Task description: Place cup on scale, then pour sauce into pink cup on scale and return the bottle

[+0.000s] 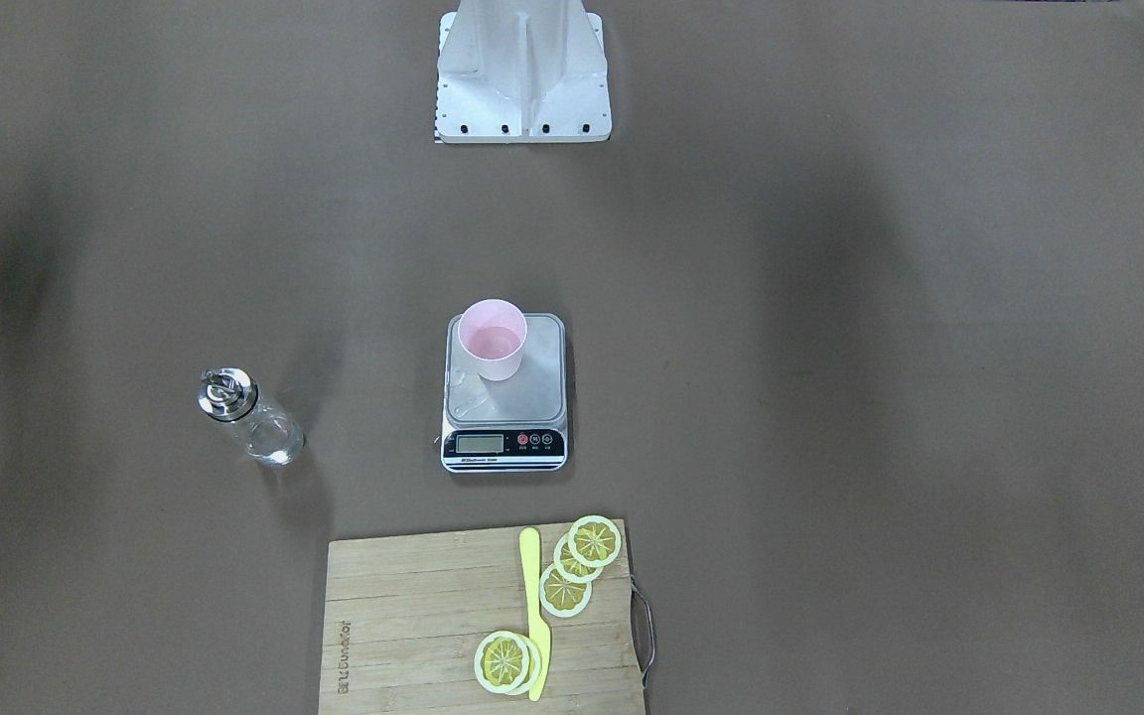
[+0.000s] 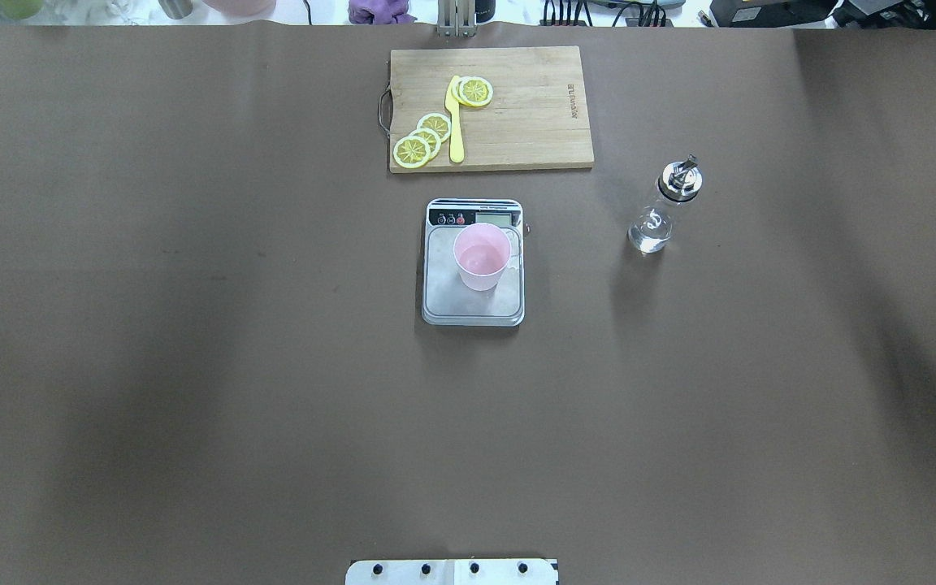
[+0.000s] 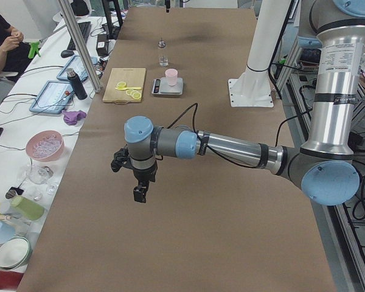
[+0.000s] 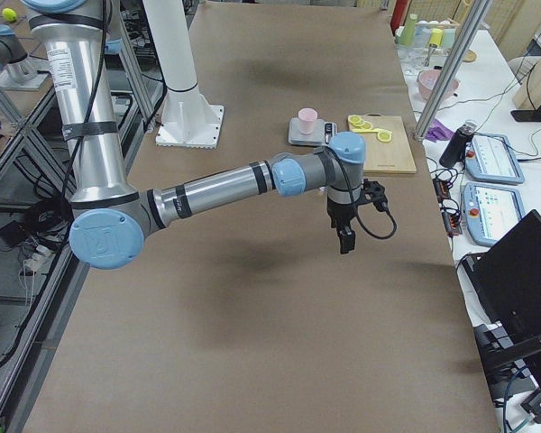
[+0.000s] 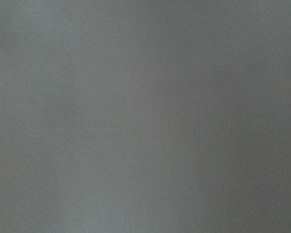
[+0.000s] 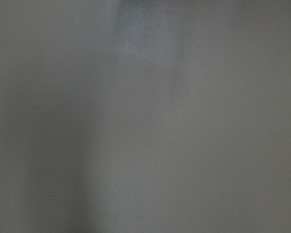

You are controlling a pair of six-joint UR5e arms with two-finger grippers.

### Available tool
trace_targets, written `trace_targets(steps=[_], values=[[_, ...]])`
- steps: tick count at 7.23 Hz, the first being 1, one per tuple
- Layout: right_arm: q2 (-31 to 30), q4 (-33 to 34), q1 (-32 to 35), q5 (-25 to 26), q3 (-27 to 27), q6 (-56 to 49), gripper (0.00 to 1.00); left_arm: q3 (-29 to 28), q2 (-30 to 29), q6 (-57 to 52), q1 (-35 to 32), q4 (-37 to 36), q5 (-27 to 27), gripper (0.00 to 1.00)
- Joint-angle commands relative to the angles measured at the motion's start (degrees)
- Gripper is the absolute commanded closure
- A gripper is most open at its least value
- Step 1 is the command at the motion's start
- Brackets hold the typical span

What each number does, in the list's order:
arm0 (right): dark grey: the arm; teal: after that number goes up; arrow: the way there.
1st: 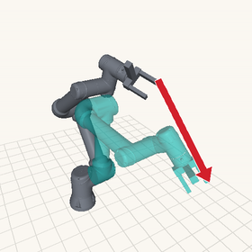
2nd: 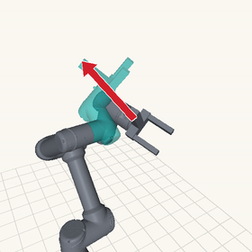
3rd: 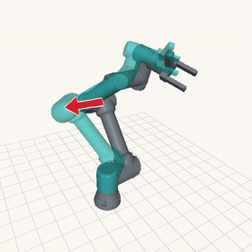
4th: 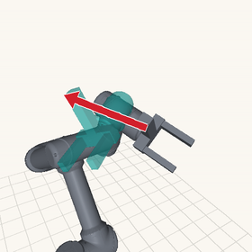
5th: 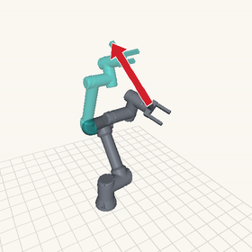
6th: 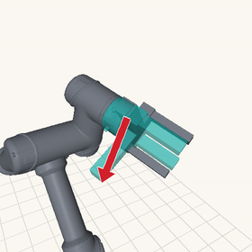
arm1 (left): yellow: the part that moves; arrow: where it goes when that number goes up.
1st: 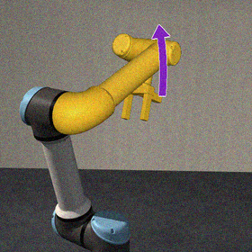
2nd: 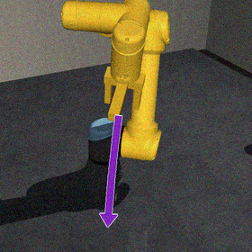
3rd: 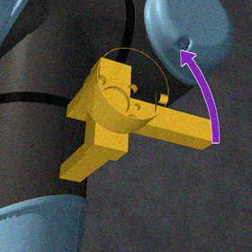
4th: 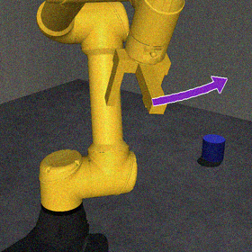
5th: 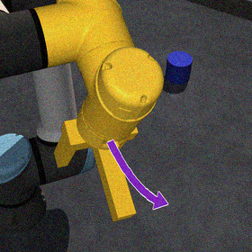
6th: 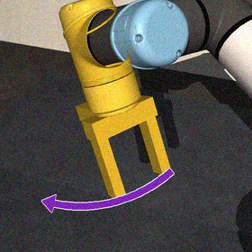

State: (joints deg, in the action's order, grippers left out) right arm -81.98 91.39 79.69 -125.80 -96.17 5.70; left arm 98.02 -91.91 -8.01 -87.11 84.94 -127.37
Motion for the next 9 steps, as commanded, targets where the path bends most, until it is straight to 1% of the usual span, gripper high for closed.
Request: trace_targets(steps=[1,2,3,4,5,6,7,8,9], values=[[-1.8,-0.2,3.9,-7.3,1.9,-3.5,0.0,-1.5,0.8,-1.1,-1.1,0.1,-2.8,0.02],[-3.5,0.0,5.8,-7.1,1.6,-9.9,0.0,-4.7,-0.1,-1.6,-2.5,0.7,-2.9,0.02],[-4.8,0.4,8.2,-7.2,1.1,-12.3,0.0,-5.7,-0.2,-1.6,-2.6,1.6,-3.0,0.02],[-5.4,1.0,9.4,-7.6,1.0,-11.9,0.0,-5.8,0.2,-1.6,-3.2,1.6,-4.1,0.02],[-4.4,7.9,9.9,-10.2,1.1,-10.9,0.0,-6.4,0.2,-1.7,-3.8,1.9,-4.8,0.02],[-2.7,12.3,10.6,-12.7,1.1,-11.0,0.0,-6.7,0.0,-1.7,-4.1,1.9,-4.8,0.02],[-3.2,12.5,10.7,-13.0,1.2,-11.0,0.0,-6.7,-0.1,-1.6,-4.1,1.9,-4.8,0.02],[-4.9,11.8,10.7,-14.7,2.3,-11.0,0.0,-6.6,0.1,-1.6,-4.2,1.9,-4.8,0.02],[-5.0,11.5,10.7,-15.6,1.8,-11.2,0.0,-6.4,0.2,-1.6,-4.2,1.9,-4.9,0.02]])
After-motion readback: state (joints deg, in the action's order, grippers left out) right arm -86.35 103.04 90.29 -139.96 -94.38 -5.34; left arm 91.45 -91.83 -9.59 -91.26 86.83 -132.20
